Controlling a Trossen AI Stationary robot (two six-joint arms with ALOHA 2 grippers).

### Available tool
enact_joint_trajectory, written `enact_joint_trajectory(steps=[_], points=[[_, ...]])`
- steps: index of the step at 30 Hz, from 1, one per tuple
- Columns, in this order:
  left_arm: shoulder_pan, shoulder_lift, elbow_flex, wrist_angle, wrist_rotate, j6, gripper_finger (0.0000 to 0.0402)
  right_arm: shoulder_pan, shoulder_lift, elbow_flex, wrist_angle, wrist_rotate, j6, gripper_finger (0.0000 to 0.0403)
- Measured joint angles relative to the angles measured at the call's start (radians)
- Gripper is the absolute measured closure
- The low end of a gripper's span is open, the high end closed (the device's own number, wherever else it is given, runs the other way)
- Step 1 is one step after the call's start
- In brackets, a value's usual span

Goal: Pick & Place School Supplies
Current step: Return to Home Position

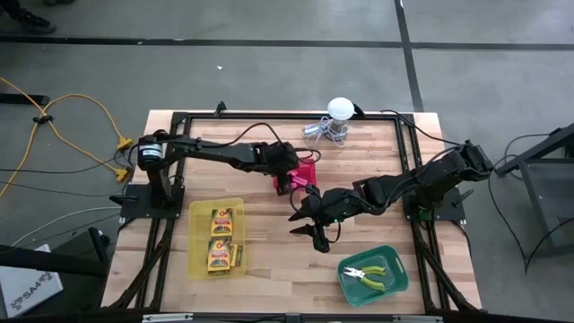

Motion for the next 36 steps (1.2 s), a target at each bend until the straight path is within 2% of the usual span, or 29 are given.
enact_joint_trajectory(steps=[8, 26, 31, 36], points=[[0.0, -0.097, 0.0, -0.082, 0.005, 0.04, 0.0218, 0.0, 0.0, 0.0, 0.008, 0.0, 0.0, 0.0254], [0.009, -0.363, -0.004, -0.409, -0.003, -0.093, 0.0218, 0.0, 0.0, 0.0, 0.014, 0.0, 0.0, 0.0254], [0.028, -0.464, -0.073, -0.409, -0.006, -0.14, 0.0218, 0.0, 0.0, 0.0, 0.015, 0.0, 0.0, 0.0254], [0.035, -0.601, -0.219, -0.32, -0.005, -0.151, 0.0218, 0.0, 0.0, 0.0, 0.015, 0.0, 0.0, 0.0254]])
